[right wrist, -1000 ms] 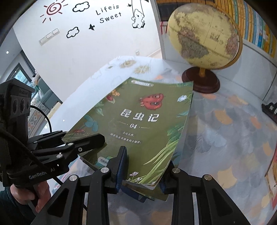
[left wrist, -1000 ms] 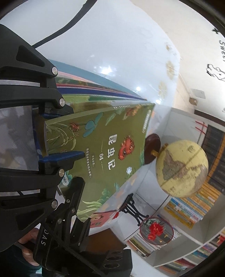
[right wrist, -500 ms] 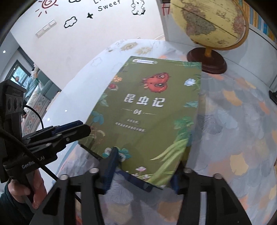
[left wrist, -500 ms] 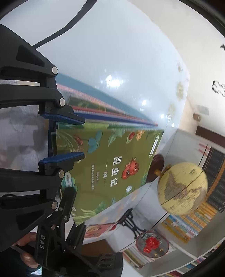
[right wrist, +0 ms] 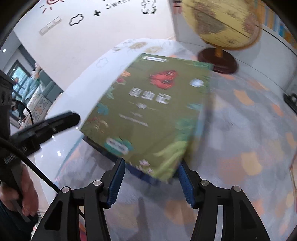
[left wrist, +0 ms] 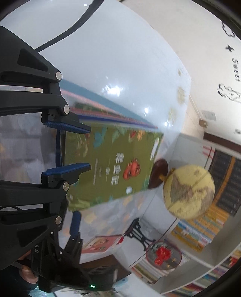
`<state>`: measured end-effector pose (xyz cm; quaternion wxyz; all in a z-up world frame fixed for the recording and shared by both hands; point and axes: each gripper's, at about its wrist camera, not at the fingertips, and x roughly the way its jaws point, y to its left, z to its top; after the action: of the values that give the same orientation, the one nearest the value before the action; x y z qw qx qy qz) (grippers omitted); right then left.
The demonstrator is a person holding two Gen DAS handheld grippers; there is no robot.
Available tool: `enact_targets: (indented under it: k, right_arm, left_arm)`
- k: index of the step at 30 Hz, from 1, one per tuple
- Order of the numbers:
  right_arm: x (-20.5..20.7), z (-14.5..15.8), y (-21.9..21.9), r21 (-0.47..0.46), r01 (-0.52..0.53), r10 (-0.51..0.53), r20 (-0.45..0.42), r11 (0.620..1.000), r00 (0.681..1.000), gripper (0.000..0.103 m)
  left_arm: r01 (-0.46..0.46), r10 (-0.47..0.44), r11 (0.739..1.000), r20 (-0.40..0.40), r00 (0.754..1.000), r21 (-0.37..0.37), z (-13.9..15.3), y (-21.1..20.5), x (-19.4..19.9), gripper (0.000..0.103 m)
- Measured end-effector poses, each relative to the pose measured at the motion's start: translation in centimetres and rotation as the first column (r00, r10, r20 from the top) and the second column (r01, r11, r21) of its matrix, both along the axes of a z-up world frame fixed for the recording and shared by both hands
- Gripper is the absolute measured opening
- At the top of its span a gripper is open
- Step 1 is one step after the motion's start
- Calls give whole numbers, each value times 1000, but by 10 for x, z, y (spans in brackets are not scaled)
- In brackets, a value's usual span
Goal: Organize books
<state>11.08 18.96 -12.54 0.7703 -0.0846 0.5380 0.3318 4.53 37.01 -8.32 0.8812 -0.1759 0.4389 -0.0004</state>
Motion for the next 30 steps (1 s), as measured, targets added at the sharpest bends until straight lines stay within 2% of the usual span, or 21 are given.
enact_targets:
  k: [4,6,7,10,12,14,17,22,26,28,30]
  right_arm:
    - [-14,0,-53,-35,94,-95,0,995,996,55]
    - [-21,-1,-86,-47,161,-161,1,986,987,55]
    - [-25,-1,-104,-49,200,-200,-1,979,980,55]
    - [-35,0,-157,-40,320,-321,-11,946,947,55]
    - [-38,1,-191,-22,388,-388,-17,922,921,55]
    - [-40,2,-224,-6,445,-445,-28,895,895,55]
    - [-40,6,-266,11,506,-506,-20,862,862,55]
    - [-37,13,-326,48,574,-573,-46,817,819,55]
    - [-29,18,-362,59,583,-581,-50,811,813,55]
    - [-22,21,-378,74,582,-579,-53,810,813,55]
    - [-12,22,-391,94,583,-580,-58,807,813,55]
  left_arm:
    - [74,-73,997,24,997,-32,11,-28,15,30]
    - [122,-121,992,31,992,-42,18,-49,23,37]
    - [149,-147,988,41,988,-41,25,-63,28,37]
    - [230,-227,972,68,971,-37,39,-106,38,40]
    - [259,-257,965,81,963,-22,45,-128,41,52]
    - [286,-284,958,95,954,-13,50,-154,44,58]
    - [329,-326,944,83,942,-12,52,-193,50,58]
    - [374,-374,928,49,926,7,48,-243,55,58]
    - [382,-382,924,24,924,9,45,-276,61,59]
    - [387,-388,922,16,922,29,45,-295,65,66]
    - [392,-393,918,8,920,59,45,-311,72,68]
